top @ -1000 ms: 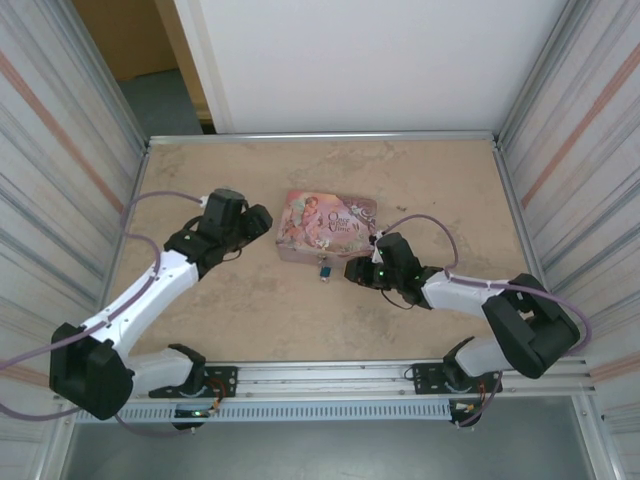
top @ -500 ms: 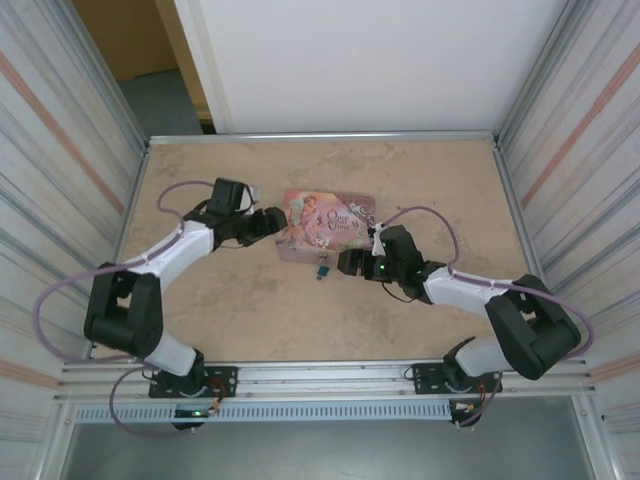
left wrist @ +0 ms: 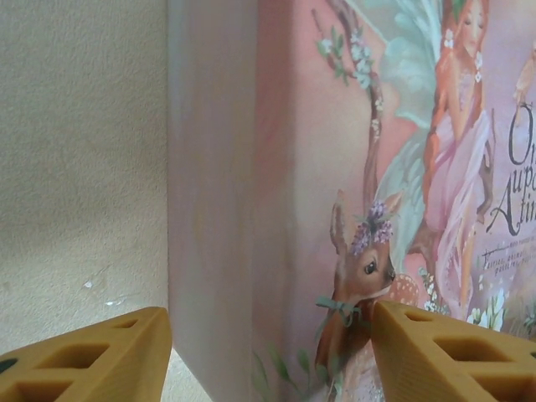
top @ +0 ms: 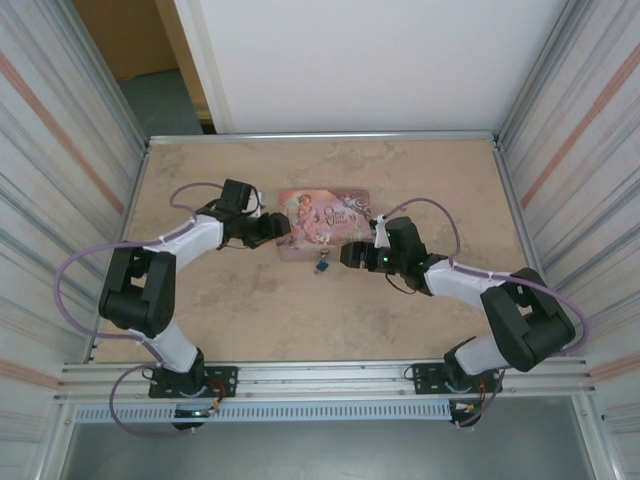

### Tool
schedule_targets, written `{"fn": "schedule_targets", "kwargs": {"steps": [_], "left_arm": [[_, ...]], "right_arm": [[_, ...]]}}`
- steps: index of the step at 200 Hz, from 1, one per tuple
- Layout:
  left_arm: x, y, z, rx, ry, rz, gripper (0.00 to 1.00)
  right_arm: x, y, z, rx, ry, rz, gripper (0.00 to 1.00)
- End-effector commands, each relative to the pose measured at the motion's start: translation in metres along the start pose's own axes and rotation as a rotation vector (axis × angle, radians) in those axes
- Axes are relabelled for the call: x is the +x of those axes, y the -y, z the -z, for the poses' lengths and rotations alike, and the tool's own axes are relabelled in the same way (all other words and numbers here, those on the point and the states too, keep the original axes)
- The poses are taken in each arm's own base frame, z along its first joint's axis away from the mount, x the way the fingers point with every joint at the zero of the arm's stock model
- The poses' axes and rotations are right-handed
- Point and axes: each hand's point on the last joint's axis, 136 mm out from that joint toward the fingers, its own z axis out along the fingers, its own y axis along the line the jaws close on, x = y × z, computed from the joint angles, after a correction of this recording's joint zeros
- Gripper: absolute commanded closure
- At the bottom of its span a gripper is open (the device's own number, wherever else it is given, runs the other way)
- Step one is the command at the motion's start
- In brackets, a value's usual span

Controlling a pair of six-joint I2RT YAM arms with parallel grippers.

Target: Unlock the padlock with the key

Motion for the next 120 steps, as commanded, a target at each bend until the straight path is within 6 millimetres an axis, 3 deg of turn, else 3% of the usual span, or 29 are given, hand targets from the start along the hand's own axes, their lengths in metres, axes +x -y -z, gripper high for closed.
{"fn": "schedule_targets", "kwargs": {"steps": [1,67,72,120], "left_arm": [[0.029,-0.014,-0.004,-0.067,-0.060,-0.008,0.37],[0.058,-0.013,-0.011,-0.096,-0.094,-0.001,0.38],[0.060,-0.012,-0.011,-0.100,-0.096,-0.004,0.38],[0.058,-0.006,-0.006,-0.100,-0.077,-0.007,0.37]], "right_arm": [[-0.027,-0.016,-0.003,-0.074,0.050,0.080,0.24],[-0.055,-0.012,-0.021,-0.102,0.058,0.106,0.22],[-0.058,-0.010,-0.022,-0.103,0.060,0.106,0.19],[-0.065,-0.006,-0.025,-0.106,0.064,0.110,0.17]]}}
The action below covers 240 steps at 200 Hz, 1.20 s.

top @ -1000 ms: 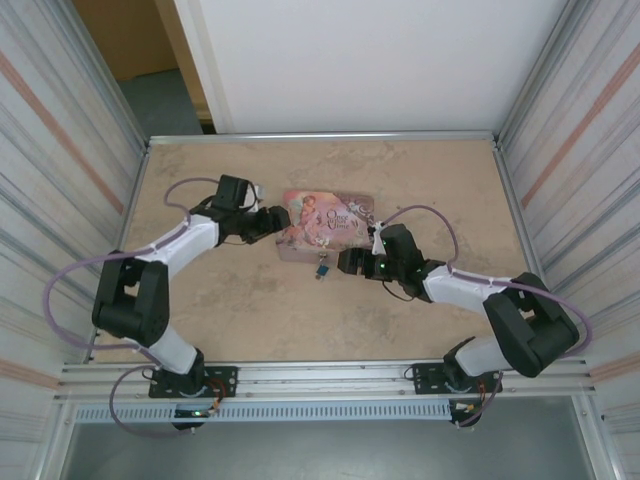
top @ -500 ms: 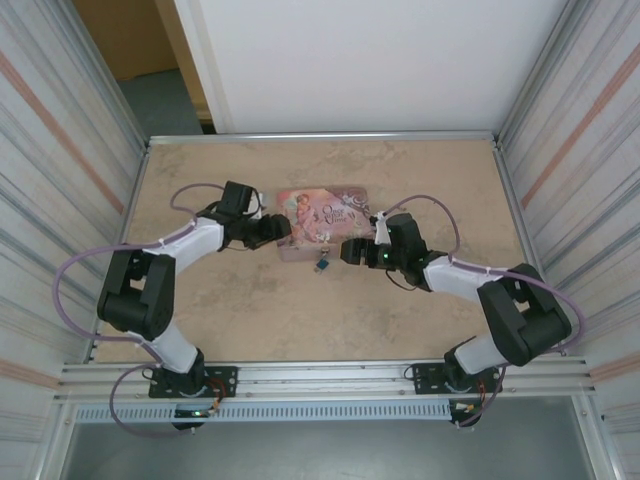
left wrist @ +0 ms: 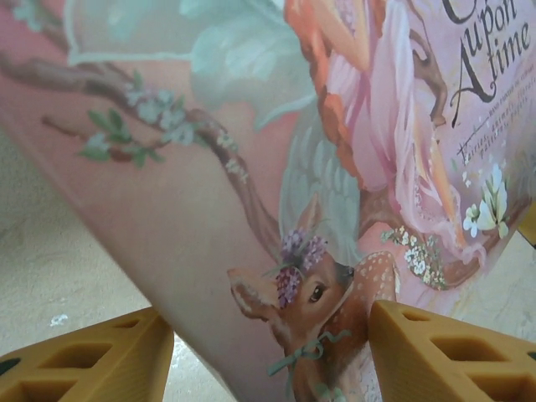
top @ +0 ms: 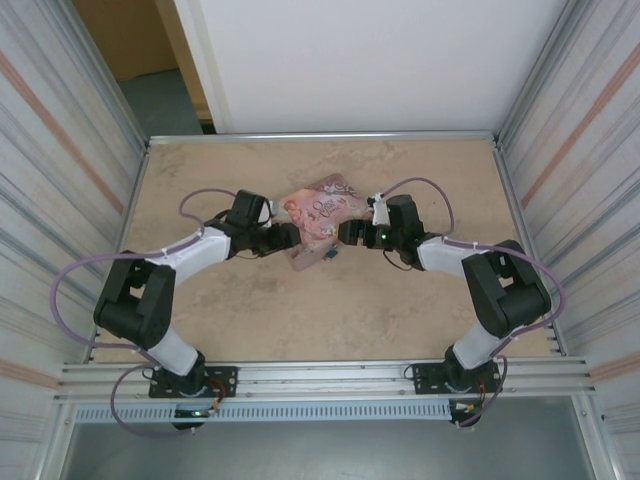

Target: Unlock the padlock with the key

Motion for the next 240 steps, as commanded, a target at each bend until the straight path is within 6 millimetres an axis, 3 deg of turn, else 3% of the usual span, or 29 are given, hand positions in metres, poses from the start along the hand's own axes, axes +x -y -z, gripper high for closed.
{"fn": "schedule_targets", "kwargs": {"steps": [1,34,82,126,181,240], "left_arm": [[0.029,-0.025,0.000,-0.104,-0.083,0.042,0.37],[0.017,-0.008,0.016,-0.066,-0.037,0.015,0.35],[-0.002,0.023,0.059,-0.007,0.056,-0.046,0.37],[-0.009,0.051,0.080,0.091,0.093,-0.077,0.54],[-0.013,0.084,0.060,0.165,0.018,-0.130,0.74],[-0.021,0.084,0.024,0.161,-0.054,-0.116,0.82]], "right_arm": [[-0.013,-0.010,0.000,-0.045,0.028,0.058,0.17],[-0.008,-0.005,0.014,-0.033,0.048,0.057,0.17],[0.007,-0.001,0.041,-0.043,0.063,0.065,0.17],[0.021,-0.009,0.049,-0.123,0.071,0.090,0.23],[0.026,-0.010,0.029,-0.176,0.063,0.077,0.26],[0.034,-0.011,0.002,-0.166,0.051,0.104,0.29]]}}
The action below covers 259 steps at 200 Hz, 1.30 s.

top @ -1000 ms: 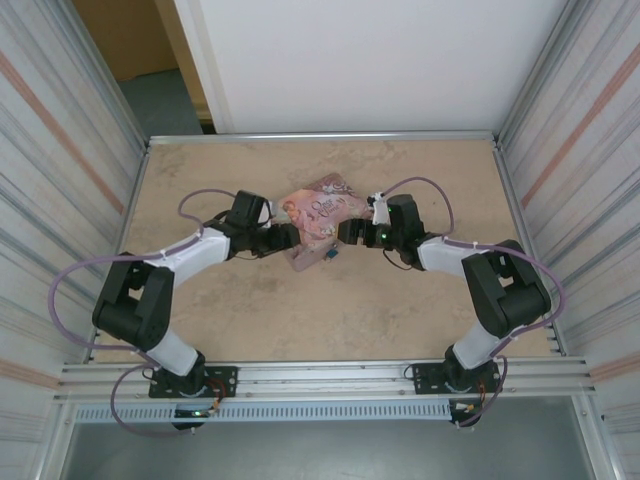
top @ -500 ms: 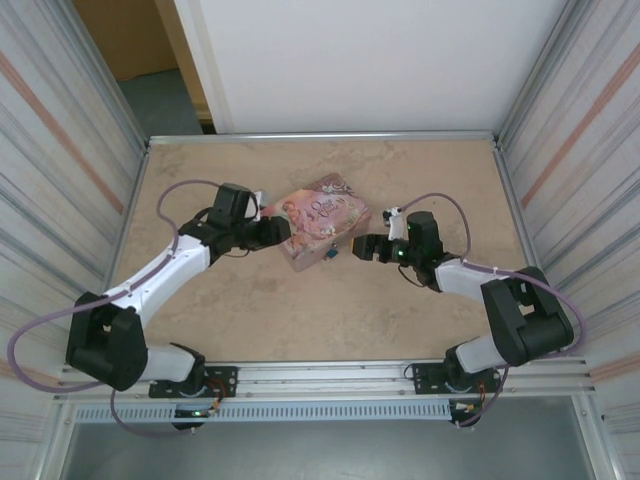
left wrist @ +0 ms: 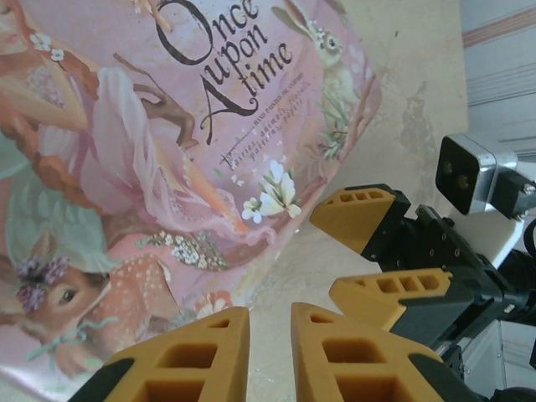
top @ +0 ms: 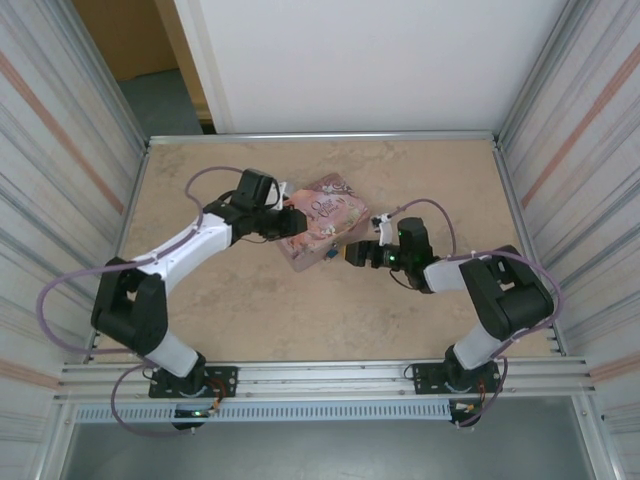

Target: Unlock the padlock with the key

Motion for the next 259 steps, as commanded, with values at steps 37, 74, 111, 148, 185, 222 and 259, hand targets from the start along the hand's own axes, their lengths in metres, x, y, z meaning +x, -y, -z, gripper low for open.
{"fn": "schedule_targets", "kwargs": {"steps": [37,74,111,148,185,222,259], "left_arm": [[0.000,-0.004,-0.021,0.008,-0.051,-0.002,0.84],[0.011,-0.018,-0.031,-0.021,-0.088,0.018,0.85],[0.017,-0.026,-0.037,-0.041,-0.104,0.030,0.86],[0.020,-0.032,-0.039,-0.059,-0.116,0.035,0.86],[0.022,-0.035,-0.040,-0.068,-0.121,0.039,0.87],[0.024,-0.038,-0.042,-0.077,-0.127,0.043,0.87],[0.025,-0.039,-0.043,-0.080,-0.130,0.047,0.88]], "right_arm": [[-0.009,-0.008,-0.026,-0.030,0.037,0.065,0.33],[-0.006,-0.006,-0.036,-0.037,0.027,0.095,0.35],[-0.007,-0.006,-0.042,-0.050,0.024,0.105,0.39],[-0.005,-0.006,-0.047,-0.070,0.008,0.110,0.45],[-0.002,-0.008,-0.050,-0.093,-0.009,0.114,0.51],[0.003,-0.014,-0.051,-0.121,-0.025,0.119,0.54],[0.003,-0.018,-0.051,-0.140,-0.028,0.131,0.57]]}}
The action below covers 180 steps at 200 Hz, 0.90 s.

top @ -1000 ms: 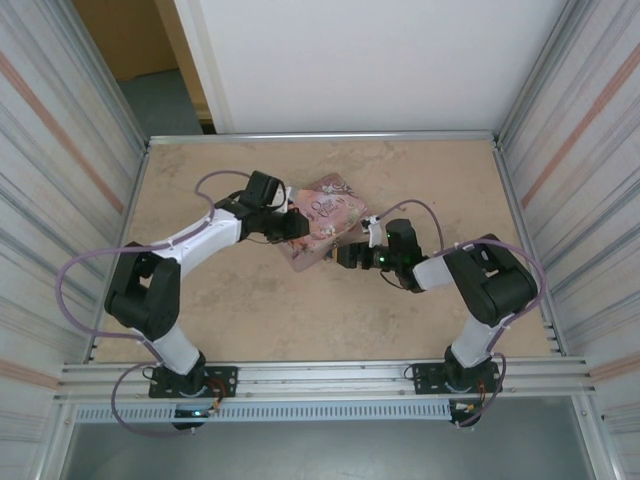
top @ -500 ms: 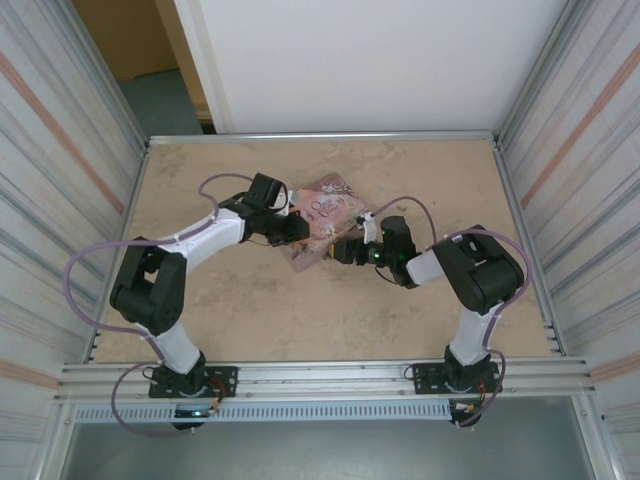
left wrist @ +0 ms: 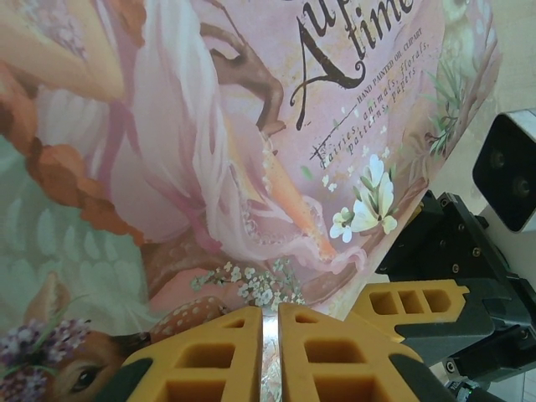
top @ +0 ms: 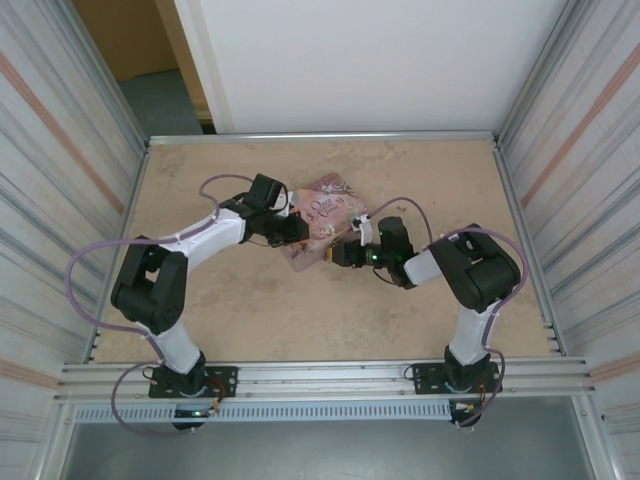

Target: Unlock the padlock with the key

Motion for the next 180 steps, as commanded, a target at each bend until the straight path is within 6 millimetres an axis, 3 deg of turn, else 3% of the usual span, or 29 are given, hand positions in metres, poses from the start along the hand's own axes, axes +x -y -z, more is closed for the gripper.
{"fn": "schedule_targets", "kwargs": {"steps": [1,121,180], "left_arm": [[0.0089,-0.0097,-0.0071,-0.027,-0.032,-0.004,0.88],[0.0123,-0.0133,-0.0073,-0.038,-0.036,0.005,0.88],[0.0145,-0.0153,-0.0072,-0.043,-0.039,0.006,0.89]], "right_arm": [[-0.0061,-0.0096,-0.0055,-0.049,0.006,0.048,0.57],[-0.0048,-0.0170,-0.0034,-0.083,0.025,0.134,0.74],[0.0020,-0.0174,-0.0014,-0.092,0.010,0.155,0.71]]}}
